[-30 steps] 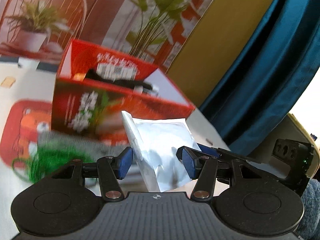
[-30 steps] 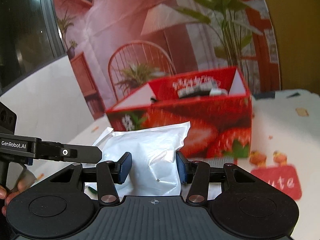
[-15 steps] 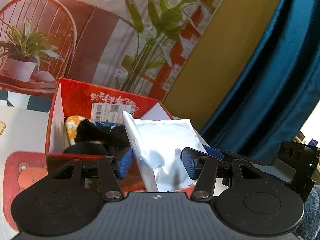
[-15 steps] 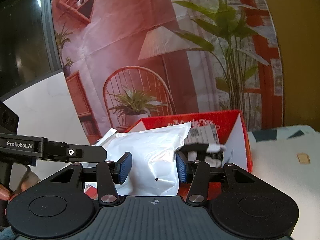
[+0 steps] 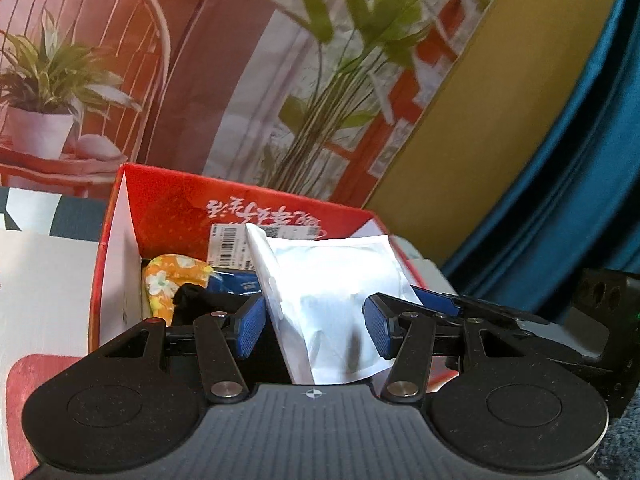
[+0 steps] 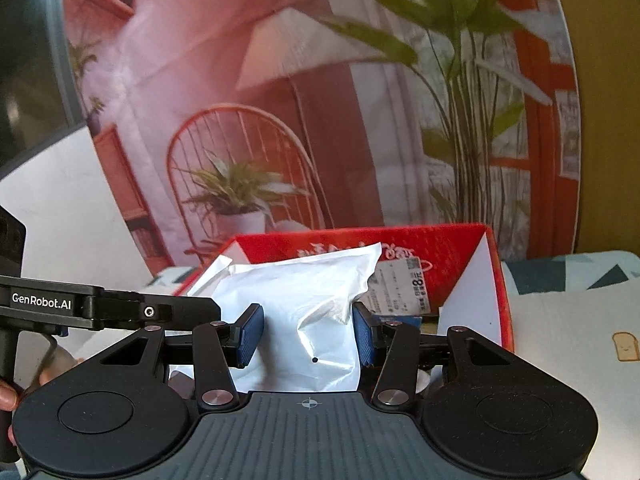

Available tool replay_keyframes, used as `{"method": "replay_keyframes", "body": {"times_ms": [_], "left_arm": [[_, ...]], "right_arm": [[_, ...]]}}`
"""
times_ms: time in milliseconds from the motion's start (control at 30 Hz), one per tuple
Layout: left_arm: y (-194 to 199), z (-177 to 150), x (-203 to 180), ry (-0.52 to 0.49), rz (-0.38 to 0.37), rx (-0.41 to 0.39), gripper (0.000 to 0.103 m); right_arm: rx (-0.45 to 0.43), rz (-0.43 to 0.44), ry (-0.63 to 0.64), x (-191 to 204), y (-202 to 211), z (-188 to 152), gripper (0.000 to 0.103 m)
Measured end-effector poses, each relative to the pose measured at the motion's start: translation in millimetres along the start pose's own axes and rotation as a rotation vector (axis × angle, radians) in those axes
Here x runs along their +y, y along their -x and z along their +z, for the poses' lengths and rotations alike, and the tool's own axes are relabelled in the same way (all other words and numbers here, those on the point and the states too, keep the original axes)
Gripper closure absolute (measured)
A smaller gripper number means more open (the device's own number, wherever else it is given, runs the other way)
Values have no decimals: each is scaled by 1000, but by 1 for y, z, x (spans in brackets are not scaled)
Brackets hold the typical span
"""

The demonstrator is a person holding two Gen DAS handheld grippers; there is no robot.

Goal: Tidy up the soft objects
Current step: 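Lift the white packet with the left tool and carry it over the box, then lower the packet into the red box and open the left tool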

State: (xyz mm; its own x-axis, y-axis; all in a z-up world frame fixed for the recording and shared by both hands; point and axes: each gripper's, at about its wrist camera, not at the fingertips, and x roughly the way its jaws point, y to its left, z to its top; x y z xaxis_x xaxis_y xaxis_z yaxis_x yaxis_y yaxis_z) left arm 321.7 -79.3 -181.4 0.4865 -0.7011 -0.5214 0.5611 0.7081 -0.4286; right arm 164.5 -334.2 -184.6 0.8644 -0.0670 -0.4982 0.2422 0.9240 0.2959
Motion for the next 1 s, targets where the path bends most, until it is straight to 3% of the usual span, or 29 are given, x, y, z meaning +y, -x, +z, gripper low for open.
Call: {"method": "replay_keyframes", "body": {"times_ms": [333, 400, 567, 633, 767, 1000], "left_arm": [[-28, -4, 12, -23, 66, 103, 46], [-25, -3, 13, -25, 78, 103, 42], [-12, -3, 6, -58, 111, 83, 24], [-6, -2, 2, -74, 125, 75, 21], [8, -4, -7, -106, 160, 58, 11], [32, -15, -19, -133, 219, 31, 3]], "right_arm": [[138, -42, 7, -6, -34, -10, 56], [150, -45, 12, -6, -35, -11, 55], [146, -78, 49, 0, -28, -12, 39], [138, -92, 56, 1, -23, -12, 30], [123, -116, 68, 3, -11, -13, 22], [96, -135, 76, 9, 13, -19, 0]]}}
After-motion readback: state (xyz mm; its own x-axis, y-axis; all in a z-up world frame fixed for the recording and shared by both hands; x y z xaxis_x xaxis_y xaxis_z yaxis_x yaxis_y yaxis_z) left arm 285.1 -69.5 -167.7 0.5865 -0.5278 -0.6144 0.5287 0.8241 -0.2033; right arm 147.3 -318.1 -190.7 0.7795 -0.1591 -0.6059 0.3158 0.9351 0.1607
